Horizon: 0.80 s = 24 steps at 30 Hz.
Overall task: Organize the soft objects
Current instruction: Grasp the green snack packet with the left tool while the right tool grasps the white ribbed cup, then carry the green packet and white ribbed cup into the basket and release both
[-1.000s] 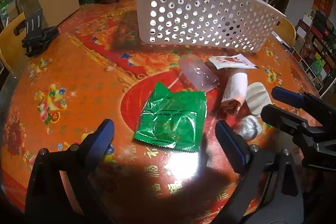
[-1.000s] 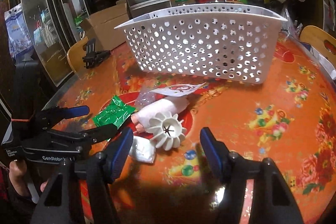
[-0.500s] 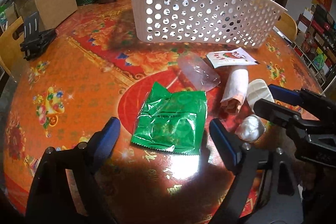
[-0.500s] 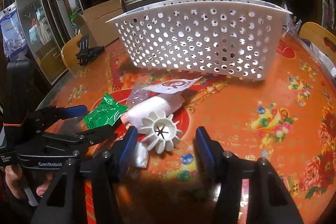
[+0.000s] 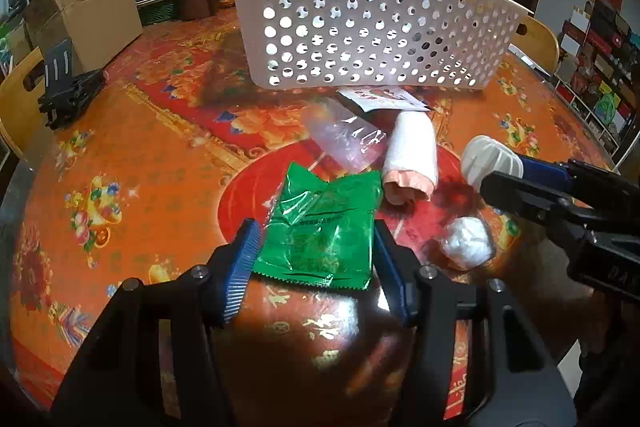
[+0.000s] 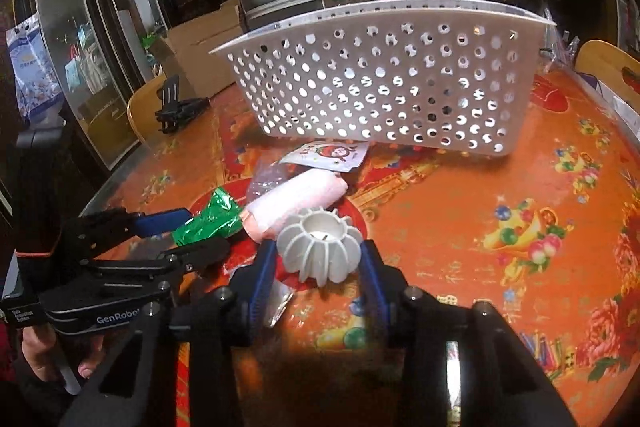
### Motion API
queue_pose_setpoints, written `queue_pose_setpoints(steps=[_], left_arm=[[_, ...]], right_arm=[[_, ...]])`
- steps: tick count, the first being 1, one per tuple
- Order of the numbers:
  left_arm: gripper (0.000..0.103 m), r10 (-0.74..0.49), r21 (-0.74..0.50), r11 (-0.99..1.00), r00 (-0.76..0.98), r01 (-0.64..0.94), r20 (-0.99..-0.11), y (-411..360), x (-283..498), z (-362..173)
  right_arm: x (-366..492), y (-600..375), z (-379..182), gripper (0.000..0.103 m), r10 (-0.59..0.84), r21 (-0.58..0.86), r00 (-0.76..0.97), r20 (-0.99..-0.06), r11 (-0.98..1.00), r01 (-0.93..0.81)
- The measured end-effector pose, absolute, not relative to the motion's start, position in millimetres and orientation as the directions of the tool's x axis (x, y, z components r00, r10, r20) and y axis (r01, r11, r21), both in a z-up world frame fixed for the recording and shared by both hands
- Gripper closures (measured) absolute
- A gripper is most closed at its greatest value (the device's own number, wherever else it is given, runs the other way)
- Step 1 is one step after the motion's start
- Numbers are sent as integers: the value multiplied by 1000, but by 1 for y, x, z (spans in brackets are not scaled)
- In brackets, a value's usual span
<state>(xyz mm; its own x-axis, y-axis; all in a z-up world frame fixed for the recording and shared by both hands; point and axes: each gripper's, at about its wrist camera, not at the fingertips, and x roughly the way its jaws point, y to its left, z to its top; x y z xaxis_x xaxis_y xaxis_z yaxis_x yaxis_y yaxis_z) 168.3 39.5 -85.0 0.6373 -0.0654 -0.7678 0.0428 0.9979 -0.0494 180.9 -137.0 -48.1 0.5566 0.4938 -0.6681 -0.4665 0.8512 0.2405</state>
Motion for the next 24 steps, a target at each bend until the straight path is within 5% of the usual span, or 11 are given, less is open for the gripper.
queue_pose_setpoints(steps=[24], left_arm=[[51, -32, -41, 999, 764, 7, -644, 41, 129, -40]], right_arm=[[170, -181, -27, 61, 411, 167, 666, -623, 901, -400]])
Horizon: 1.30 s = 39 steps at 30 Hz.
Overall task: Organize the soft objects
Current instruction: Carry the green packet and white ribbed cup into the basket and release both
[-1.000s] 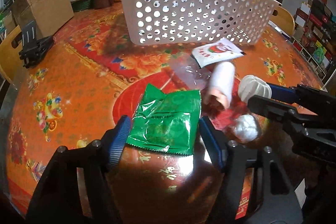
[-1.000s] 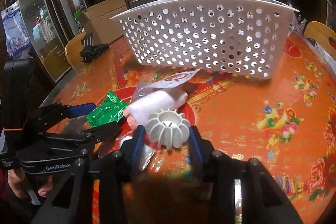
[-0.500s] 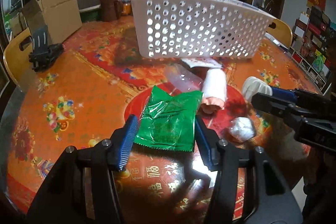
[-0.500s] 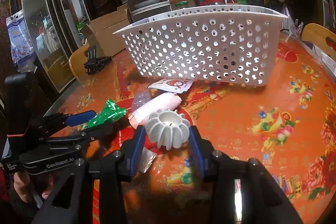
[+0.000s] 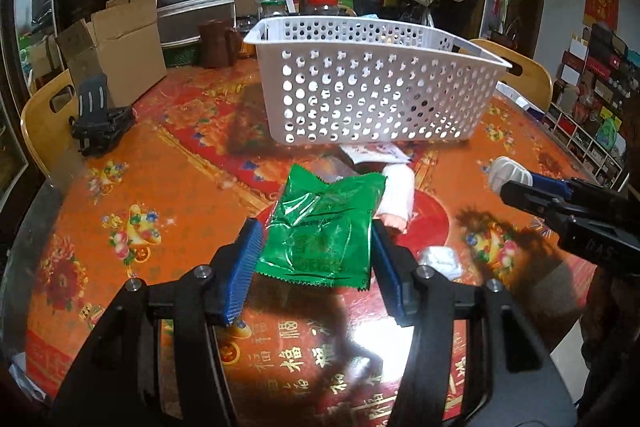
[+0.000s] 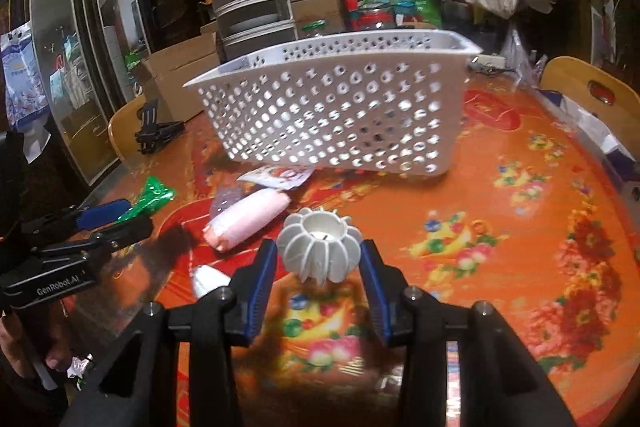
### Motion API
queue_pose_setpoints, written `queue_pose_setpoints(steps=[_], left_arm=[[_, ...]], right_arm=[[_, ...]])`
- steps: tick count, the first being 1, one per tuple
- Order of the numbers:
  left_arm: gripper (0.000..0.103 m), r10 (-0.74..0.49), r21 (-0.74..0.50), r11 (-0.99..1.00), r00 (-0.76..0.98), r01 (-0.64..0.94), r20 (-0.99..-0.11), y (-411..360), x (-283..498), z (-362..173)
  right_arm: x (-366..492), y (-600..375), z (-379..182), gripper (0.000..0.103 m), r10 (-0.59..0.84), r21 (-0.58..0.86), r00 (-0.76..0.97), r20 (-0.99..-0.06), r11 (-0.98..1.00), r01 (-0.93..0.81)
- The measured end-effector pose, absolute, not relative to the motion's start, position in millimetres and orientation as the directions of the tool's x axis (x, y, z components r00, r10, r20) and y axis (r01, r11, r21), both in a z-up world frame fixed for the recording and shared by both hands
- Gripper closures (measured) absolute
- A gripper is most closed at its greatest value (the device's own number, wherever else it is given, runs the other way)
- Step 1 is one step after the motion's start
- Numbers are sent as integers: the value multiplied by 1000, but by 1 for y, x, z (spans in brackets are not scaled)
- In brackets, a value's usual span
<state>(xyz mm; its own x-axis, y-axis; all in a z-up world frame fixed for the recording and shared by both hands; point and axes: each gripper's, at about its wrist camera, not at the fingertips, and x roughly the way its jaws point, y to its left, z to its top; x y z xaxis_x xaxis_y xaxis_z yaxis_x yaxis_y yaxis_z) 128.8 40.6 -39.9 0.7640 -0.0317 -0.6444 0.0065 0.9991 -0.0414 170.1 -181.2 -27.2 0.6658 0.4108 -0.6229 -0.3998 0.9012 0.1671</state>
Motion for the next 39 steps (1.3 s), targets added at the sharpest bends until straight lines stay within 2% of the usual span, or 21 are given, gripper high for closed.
queue_pose_setpoints(steps=[12, 23, 32, 39], left_arm=[[51, -37, -51, 999, 796, 8, -604, 34, 128, -8], [51, -40, -36, 999, 844, 24, -535, 37, 131, 50], [51, -78, -56, 997, 858, 57, -507, 40, 161, 102], [51, -84, -52, 996, 848, 67, -523, 36, 206, 129]], right_arm=[[167, -195, 8, 61, 384, 105, 716, -583, 909, -402], [177, -207, 67, 61, 363, 49, 765, -532, 915, -400], [204, -200, 102, 61, 361, 18, 765, -534, 909, -416], [249, -182, 119, 61, 361, 13, 740, -567, 902, -431]])
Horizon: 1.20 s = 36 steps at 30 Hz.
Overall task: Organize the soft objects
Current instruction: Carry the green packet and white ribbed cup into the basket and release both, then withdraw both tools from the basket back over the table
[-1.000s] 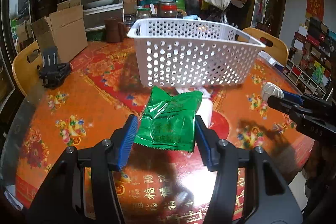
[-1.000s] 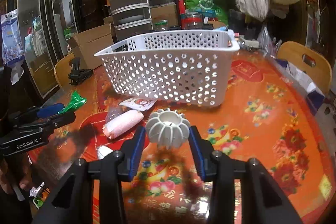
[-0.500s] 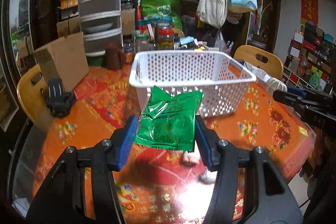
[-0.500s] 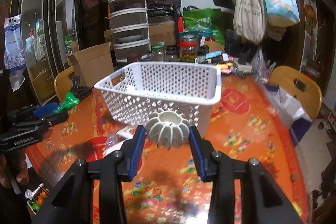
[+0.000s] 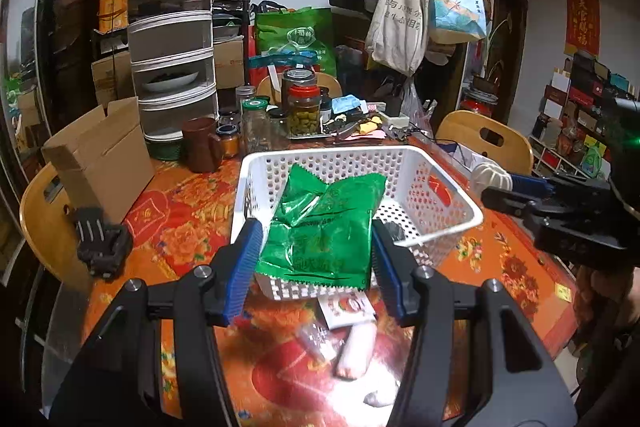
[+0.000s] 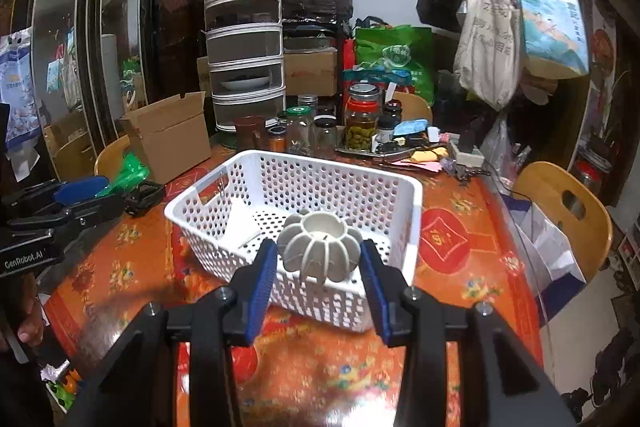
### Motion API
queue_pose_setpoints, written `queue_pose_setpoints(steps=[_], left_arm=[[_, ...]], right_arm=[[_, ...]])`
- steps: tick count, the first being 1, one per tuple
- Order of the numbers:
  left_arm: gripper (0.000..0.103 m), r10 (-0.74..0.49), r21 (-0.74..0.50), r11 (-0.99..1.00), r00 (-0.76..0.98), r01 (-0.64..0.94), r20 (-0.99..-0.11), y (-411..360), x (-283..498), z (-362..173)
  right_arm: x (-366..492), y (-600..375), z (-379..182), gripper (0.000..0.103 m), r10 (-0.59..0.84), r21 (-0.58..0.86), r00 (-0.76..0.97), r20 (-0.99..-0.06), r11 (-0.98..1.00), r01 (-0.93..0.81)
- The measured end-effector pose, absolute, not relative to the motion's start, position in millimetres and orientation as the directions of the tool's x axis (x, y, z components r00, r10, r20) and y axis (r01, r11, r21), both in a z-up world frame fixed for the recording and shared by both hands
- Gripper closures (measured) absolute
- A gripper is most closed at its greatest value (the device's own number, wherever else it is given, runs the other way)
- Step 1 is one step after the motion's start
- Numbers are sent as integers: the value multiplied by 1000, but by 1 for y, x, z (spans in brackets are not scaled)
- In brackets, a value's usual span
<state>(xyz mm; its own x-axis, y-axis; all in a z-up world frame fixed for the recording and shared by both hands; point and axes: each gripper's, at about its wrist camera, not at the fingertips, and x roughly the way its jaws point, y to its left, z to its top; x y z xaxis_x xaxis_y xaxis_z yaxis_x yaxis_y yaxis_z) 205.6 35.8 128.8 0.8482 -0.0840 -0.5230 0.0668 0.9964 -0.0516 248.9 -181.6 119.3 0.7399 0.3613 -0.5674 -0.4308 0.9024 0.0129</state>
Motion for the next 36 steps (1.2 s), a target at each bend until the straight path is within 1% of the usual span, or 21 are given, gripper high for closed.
queue_pose_setpoints(steps=[5, 9, 13, 16, 20, 25, 27, 30, 32, 36], left_arm=[[51, -82, -62, 996, 809, 56, -582, 31, 262, 131], [51, -70, -61, 997, 755, 39, -653, 29, 311, 116], [51, -61, -55, 998, 704, 30, -708, 28, 343, 93], [51, -68, -64, 997, 630, 29, -773, 26, 373, 68], [51, -46, -45, 999, 568, 16, -821, 23, 398, 36], [51, -34, -27, 999, 521, 19, -853, 20, 415, 10], [51, -31, -20, 999, 522, 26, -853, 17, 416, 7], [50, -51, -40, 999, 516, 33, -855, 16, 417, 5], [48, -44, -26, 999, 526, 42, -850, 15, 416, 5], [40, -62, -43, 998, 539, 48, -840, 14, 410, 9]], right_arm=[[294, -164, 112, 61, 333, 8, 709, -621, 908, -419], [334, -153, 91, 61, 284, -10, 672, -684, 918, -398], [363, -143, 67, 61, 245, -28, 628, -738, 919, -393], [378, -138, 52, 61, 216, -41, 597, -773, 922, -386], [397, -131, 35, 61, 183, -45, 550, -815, 926, -376], [410, -119, 19, 61, 136, -87, 512, -848, 917, -389], [412, -117, 16, 61, 131, -89, 501, -855, 916, -392], [415, -115, 11, 61, 112, -104, 489, -865, 914, -393], [415, -117, 11, 61, 113, -101, 497, -861, 918, -384], [414, -124, 16, 59, 138, -73, 514, -847, 927, -368]])
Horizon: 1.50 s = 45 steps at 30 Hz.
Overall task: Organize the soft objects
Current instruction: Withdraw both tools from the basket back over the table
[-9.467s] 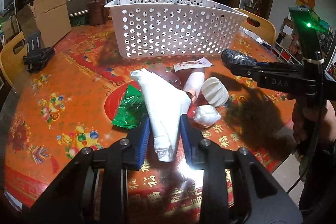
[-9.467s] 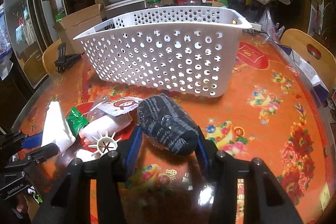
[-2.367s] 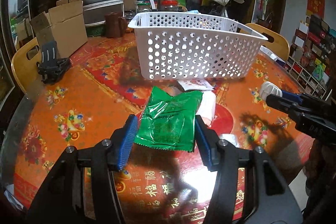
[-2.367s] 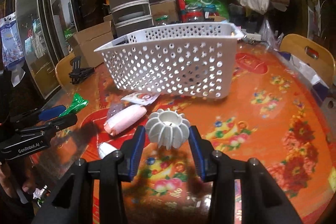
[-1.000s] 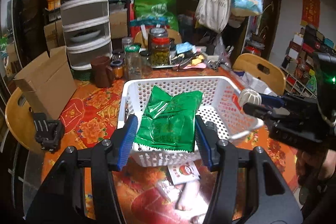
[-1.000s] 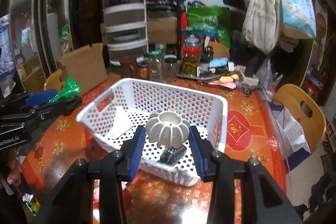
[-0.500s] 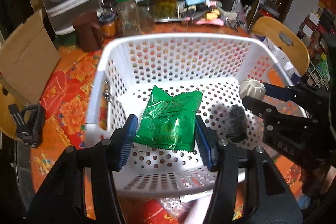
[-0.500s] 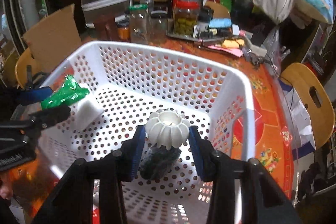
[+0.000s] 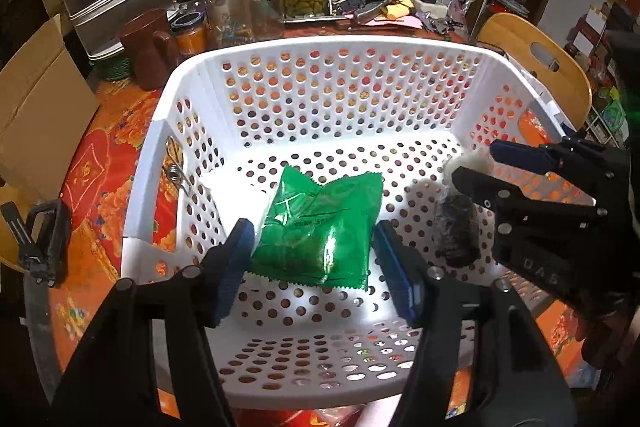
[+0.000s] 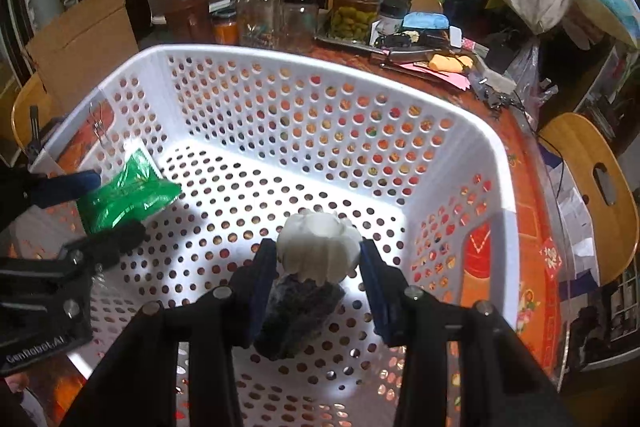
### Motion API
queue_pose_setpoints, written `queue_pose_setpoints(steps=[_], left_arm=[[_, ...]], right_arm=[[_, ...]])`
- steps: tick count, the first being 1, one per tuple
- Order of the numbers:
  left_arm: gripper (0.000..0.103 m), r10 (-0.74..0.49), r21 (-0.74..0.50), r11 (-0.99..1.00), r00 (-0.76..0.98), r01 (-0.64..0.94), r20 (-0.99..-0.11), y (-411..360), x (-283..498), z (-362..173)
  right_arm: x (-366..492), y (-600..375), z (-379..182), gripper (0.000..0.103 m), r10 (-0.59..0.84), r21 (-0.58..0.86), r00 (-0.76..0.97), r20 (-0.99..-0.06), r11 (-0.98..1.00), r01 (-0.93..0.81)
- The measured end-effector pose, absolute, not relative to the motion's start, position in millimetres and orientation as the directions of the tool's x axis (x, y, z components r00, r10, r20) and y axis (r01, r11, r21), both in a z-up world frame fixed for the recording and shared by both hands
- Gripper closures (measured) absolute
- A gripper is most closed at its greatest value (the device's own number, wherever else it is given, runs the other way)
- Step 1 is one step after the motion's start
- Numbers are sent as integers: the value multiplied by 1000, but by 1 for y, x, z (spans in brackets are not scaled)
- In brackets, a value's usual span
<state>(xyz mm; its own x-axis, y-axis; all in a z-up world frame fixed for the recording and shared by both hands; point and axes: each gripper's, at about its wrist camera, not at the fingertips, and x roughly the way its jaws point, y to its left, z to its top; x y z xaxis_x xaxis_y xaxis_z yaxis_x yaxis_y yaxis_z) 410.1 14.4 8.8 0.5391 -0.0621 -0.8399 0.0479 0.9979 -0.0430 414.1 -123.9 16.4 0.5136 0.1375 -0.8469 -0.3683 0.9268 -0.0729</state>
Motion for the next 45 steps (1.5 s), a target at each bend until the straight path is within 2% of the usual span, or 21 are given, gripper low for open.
queue_pose_setpoints(steps=[4, 8, 9, 11, 16, 23, 29, 32, 37, 45], left_arm=[[22, -88, -80, 996, 561, 40, -823, 19, 405, 15], [20, -125, -115, 992, 582, 56, -803, 22, 395, 25], [20, -118, -103, 993, 589, 59, -800, 21, 390, 29], [20, -92, -68, 996, 614, 62, -784, 20, 376, 39], [13, -75, -41, 997, 675, 66, -734, 23, 331, 64], [10, -85, -65, 996, 707, 55, -702, 35, 268, 69], [7, -96, -113, 993, 718, 23, -690, 50, 213, 48], [6, -88, -133, 991, 717, -7, -691, 57, 196, 30], [6, -83, -143, 989, 682, -33, -727, 60, 186, -8], [6, -75, -164, 984, 654, -75, -753, 62, 199, -41]], right_arm=[[410, -130, 26, 40, 157, -60, 542, -825, 930, -361], [403, -140, 40, 31, 181, -39, 570, -802, 935, -351], [400, -144, 46, 29, 194, -25, 580, -791, 937, -348], [391, -151, 54, 20, 208, -19, 601, -772, 937, -348], [362, -168, 67, 12, 209, -22, 651, -730, 944, -328], [312, -197, 74, 12, 219, -15, 713, -666, 952, -307], [258, -215, 73, 12, 236, 7, 755, -612, 956, -294], [231, -218, 58, 12, 280, 68, 750, -599, 951, -301], [192, -193, 13, 12, 374, 164, 682, -628, 921, -354], [146, -133, -34, 14, 429, 130, 611, -665, 873, -471]])
